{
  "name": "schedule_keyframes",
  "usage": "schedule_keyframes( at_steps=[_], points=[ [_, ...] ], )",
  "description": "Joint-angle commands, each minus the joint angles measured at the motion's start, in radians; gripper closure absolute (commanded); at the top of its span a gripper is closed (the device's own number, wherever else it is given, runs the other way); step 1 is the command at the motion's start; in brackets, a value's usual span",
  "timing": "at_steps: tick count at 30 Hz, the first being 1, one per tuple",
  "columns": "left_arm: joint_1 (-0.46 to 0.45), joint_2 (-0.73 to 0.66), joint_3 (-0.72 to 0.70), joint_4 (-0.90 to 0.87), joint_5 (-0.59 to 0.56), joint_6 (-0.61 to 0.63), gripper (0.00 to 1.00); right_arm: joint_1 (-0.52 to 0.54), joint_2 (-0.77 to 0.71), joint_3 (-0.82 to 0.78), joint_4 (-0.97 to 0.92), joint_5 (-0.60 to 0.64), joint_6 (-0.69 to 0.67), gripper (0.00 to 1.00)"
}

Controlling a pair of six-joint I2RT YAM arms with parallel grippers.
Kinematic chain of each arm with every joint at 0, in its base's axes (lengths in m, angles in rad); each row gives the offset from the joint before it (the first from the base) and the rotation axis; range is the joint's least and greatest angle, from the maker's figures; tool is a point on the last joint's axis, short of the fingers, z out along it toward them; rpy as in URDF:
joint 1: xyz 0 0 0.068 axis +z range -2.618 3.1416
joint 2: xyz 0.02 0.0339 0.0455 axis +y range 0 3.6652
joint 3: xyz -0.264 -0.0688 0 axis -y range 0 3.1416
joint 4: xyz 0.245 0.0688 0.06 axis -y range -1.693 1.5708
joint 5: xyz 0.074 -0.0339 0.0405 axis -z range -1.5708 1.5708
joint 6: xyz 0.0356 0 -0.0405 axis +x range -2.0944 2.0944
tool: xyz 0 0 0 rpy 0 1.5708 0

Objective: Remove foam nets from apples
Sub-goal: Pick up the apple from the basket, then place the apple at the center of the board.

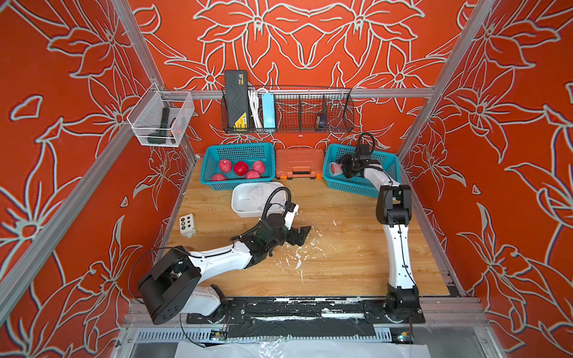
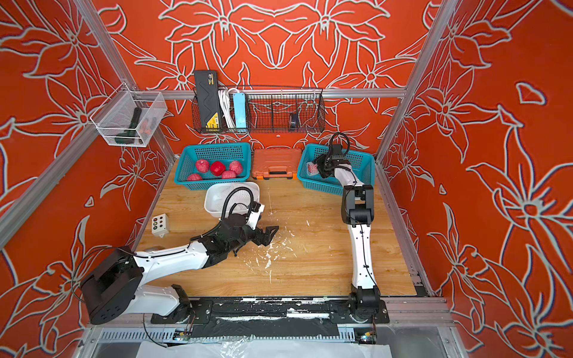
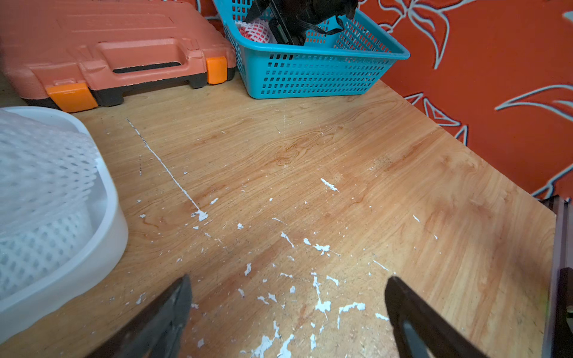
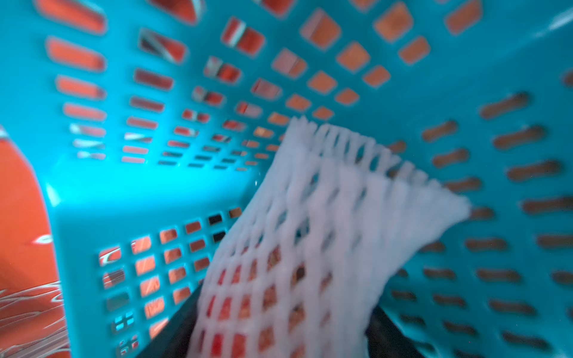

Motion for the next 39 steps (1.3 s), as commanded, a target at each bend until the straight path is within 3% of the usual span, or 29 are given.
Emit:
schedule_keyframes(
  at_steps=[1, 14, 18, 25, 28, 32, 39],
  points=[
    [-0.002, -0.035, 0.032, -0.024, -0.017, 0.022, 0.06, -0.005, -0.114, -0.095, 0.093, 0.021, -0.002, 0.43],
    [-0.002, -0.108, 0.031, -0.09, -0.082, 0.061, 0.05, -0.035, -0.23, -0.22, 0.162, -0.03, -0.004, 0.44],
    [-0.002, -0.148, 0.008, -0.079, -0.101, 0.074, 0.05, -0.048, -0.327, -0.327, 0.225, -0.054, -0.025, 0.45],
    [0.0, -0.268, -0.085, 0.013, -0.146, 0.085, 0.05, -0.049, -0.525, -0.456, 0.225, -0.124, -0.176, 0.46],
    [0.001, -0.304, -0.13, 0.063, -0.169, 0.085, 0.05, -0.047, -0.623, -0.589, 0.256, -0.134, -0.185, 0.47],
    [0.001, -0.335, -0.194, 0.129, -0.199, 0.079, 0.05, -0.007, -0.781, -0.797, 0.32, -0.104, -0.234, 0.48],
    [0.016, -0.399, -0.255, 0.153, -0.226, 0.058, 0.05, 0.207, -1.051, -1.034, 0.25, 0.113, -0.518, 0.46]
  ],
)
